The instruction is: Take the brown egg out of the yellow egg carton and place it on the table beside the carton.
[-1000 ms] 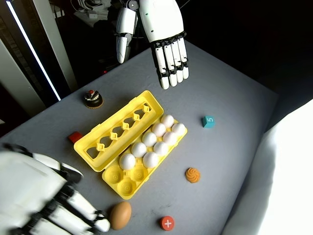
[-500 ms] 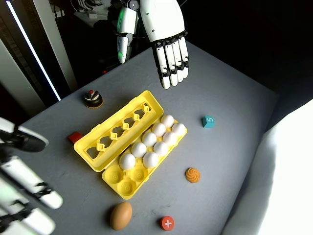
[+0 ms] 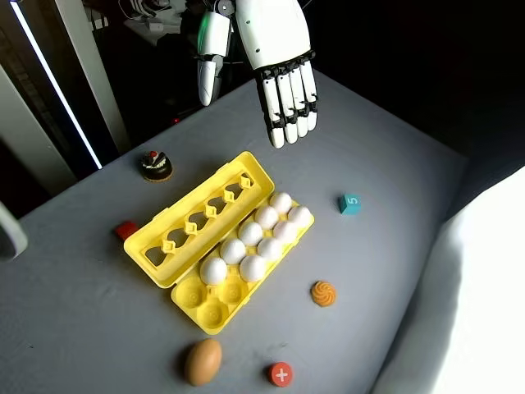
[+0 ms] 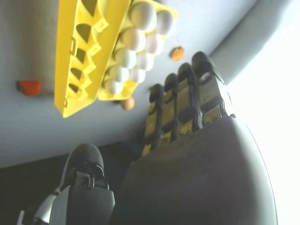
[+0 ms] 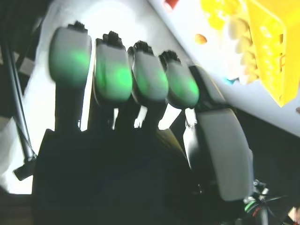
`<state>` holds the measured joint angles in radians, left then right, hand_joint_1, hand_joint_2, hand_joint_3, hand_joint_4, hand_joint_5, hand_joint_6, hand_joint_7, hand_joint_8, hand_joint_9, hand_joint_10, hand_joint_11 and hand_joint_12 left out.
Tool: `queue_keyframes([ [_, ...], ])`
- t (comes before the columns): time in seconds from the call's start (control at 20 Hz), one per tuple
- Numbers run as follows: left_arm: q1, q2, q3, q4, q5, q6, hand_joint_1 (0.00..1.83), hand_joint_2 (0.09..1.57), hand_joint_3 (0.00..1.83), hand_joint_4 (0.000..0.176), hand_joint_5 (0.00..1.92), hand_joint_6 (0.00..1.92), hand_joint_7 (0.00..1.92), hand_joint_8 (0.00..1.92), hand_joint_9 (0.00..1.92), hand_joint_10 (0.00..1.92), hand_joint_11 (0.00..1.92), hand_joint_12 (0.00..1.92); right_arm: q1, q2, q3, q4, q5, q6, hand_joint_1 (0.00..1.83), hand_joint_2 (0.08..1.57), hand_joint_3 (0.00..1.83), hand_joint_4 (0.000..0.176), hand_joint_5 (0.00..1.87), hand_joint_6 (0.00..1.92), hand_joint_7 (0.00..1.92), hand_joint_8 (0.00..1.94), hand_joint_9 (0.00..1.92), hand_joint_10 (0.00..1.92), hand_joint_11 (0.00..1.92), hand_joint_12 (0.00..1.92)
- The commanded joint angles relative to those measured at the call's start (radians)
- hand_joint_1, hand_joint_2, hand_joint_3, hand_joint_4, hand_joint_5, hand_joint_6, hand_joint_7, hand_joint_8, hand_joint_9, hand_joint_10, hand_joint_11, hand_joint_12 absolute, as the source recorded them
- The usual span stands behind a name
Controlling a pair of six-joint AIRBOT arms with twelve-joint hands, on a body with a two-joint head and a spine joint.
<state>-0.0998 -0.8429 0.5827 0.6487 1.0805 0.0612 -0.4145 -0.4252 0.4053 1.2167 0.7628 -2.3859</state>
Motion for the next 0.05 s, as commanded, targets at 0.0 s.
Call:
queue_keyframes([
  [0.0,-0.013,0.006,-0.004,0.059,-0.043,-0.001,0.0,1.18,0.0,0.0,0.18,0.01,0.17,0.01,0.15,0.01,0.0,0.46,0.011,0.008,-0.002,-0.071,0.045,-0.006,0.82,1.47,0.0,0.0,1.42,1.92,1.54,1.94,1.59,1.92,1.63,1.92],
])
